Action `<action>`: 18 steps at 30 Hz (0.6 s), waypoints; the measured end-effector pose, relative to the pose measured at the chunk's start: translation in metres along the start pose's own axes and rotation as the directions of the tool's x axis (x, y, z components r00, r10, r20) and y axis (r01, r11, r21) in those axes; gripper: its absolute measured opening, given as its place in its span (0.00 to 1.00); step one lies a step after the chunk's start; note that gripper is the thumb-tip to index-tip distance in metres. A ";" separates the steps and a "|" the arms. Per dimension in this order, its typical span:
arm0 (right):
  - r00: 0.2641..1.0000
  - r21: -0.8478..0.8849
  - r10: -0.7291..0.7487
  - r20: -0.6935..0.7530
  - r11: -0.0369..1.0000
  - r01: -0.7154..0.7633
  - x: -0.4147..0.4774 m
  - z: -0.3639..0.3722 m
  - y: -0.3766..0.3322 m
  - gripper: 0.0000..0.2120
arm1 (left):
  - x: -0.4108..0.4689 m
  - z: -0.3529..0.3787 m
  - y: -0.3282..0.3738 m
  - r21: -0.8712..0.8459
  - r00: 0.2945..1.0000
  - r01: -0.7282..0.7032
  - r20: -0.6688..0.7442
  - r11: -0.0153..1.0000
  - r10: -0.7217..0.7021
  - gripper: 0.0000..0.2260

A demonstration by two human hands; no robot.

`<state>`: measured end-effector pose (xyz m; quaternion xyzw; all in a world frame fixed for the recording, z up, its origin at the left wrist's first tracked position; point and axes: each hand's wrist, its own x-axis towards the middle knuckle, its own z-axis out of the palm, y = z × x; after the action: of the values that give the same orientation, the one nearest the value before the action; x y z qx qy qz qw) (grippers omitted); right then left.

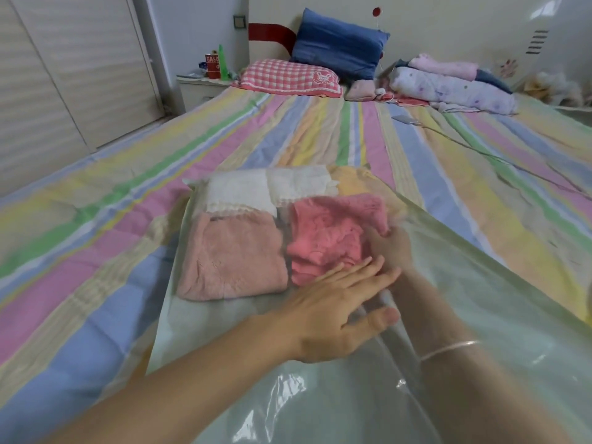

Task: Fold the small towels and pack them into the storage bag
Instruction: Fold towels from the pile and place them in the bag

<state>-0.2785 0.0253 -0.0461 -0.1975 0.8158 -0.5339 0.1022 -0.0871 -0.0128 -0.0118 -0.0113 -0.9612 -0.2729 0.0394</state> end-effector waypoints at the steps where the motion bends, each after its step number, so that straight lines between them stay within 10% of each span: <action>1: 0.999 -0.078 0.018 0.034 0.997 -0.015 0.001 0.000 0.000 0.13 | 0.000 -0.002 -0.001 -0.051 1.000 0.006 -0.016 0.999 -0.007 0.30; 7: 0.948 -0.611 -0.316 0.017 0.748 0.260 -0.005 -0.016 0.005 0.30 | 0.004 -0.029 -0.037 -0.015 0.909 0.122 -0.400 0.992 -0.118 0.25; 12: 0.914 -0.566 -0.289 0.285 0.718 0.404 -0.012 0.006 -0.002 0.30 | 0.002 -0.043 -0.088 0.106 0.787 0.492 -0.479 0.864 -0.390 0.21; 18: 0.724 -0.658 -0.258 0.639 0.303 0.689 -0.058 0.034 -0.035 0.43 | -0.014 -0.038 -0.109 0.174 0.800 0.510 -0.456 0.842 -0.391 0.22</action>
<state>-0.2058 0.0100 -0.0310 -0.5674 0.8234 0.0078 -0.0090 -0.0751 -0.1257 -0.0380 0.2822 -0.9354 -0.1275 0.1707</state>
